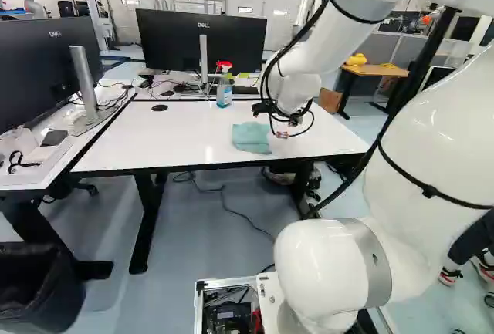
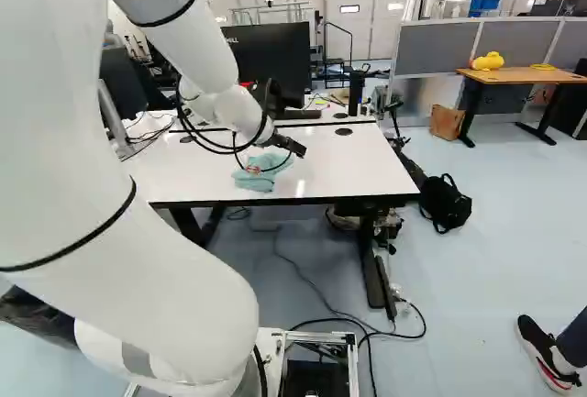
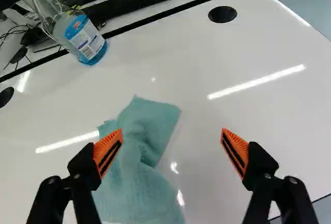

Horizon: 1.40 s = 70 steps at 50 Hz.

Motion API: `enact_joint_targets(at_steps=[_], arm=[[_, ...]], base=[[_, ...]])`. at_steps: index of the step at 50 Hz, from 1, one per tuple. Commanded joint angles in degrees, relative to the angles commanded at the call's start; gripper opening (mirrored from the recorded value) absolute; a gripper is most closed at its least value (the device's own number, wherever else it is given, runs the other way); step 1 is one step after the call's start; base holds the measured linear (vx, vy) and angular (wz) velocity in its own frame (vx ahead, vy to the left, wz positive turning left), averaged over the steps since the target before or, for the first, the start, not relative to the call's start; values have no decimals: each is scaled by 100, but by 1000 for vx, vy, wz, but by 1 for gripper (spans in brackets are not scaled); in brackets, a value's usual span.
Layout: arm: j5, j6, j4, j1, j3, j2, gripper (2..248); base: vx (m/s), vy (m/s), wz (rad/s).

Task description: Clean the table with the green towel

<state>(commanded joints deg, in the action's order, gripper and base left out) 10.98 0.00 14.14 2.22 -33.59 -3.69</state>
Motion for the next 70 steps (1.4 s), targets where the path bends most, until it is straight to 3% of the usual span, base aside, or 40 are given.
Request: enact_joint_targets(at_steps=[41,70], arm=[[2177,0,-789,-124,1595,-687,247],[3277,0,-1187,-187,2401,-1034,247]], base=[[0,0,0],[0,0,0]])
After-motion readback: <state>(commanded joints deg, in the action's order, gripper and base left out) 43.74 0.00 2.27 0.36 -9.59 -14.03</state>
